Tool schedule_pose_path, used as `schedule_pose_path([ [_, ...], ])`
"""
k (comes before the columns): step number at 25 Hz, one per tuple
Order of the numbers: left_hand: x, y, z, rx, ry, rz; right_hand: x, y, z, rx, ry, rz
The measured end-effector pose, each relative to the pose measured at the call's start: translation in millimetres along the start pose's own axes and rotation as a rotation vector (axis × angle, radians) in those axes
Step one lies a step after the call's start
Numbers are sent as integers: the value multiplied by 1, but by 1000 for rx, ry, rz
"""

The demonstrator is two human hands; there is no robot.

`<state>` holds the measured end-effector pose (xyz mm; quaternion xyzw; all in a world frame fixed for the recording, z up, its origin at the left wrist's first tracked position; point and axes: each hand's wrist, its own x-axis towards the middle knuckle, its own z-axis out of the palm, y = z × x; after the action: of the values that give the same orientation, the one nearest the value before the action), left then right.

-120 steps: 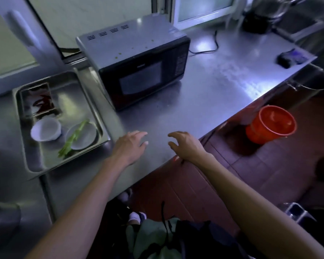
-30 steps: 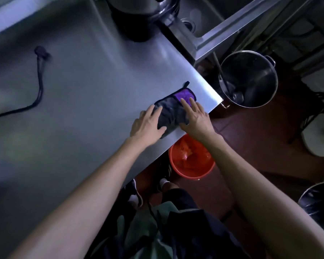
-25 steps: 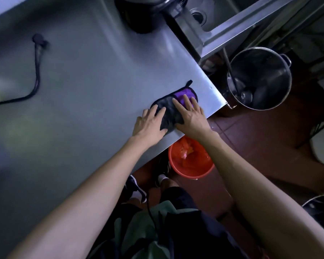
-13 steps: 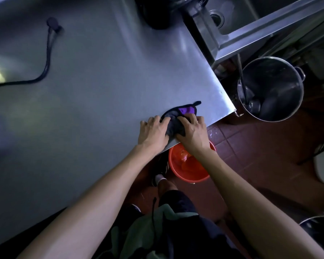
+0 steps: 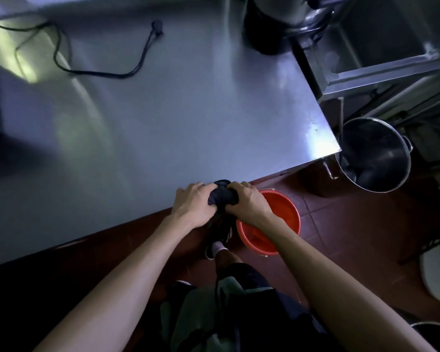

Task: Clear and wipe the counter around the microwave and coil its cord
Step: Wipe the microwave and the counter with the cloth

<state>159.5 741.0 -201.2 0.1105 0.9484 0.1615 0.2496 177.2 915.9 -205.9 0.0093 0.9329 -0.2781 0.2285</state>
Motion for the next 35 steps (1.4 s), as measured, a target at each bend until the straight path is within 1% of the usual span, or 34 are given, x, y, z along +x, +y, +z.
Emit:
schedule_pose_path([
  [2,-35,-22,-7,-31,70,-20,-18,-28,15,-1,28,-67],
  [6,-115,-74,-24,-85,276,-59,-51,-97,44,-44,99,-240],
  [10,-185,-118,-39,-79,442,-124,-72,-161,70,-71,130,-383],
  [14,-244,-164,-50,-107,576,-231,-85,-225,99,-85,103,-518],
  [17,-274,-196,-56,-135,647,-309,-84,-266,117,-108,86,-615],
  [21,-290,-238,-75,-185,704,-398,-65,-320,134,-122,61,-709],
  [25,-283,-284,-111,-189,754,-455,-27,-373,140,-107,63,-792],
  [31,-256,-340,-178,-191,823,-471,41,-442,134,-57,101,-874],
  [35,-242,-369,-210,-191,892,-454,72,-478,127,-41,128,-931],
])
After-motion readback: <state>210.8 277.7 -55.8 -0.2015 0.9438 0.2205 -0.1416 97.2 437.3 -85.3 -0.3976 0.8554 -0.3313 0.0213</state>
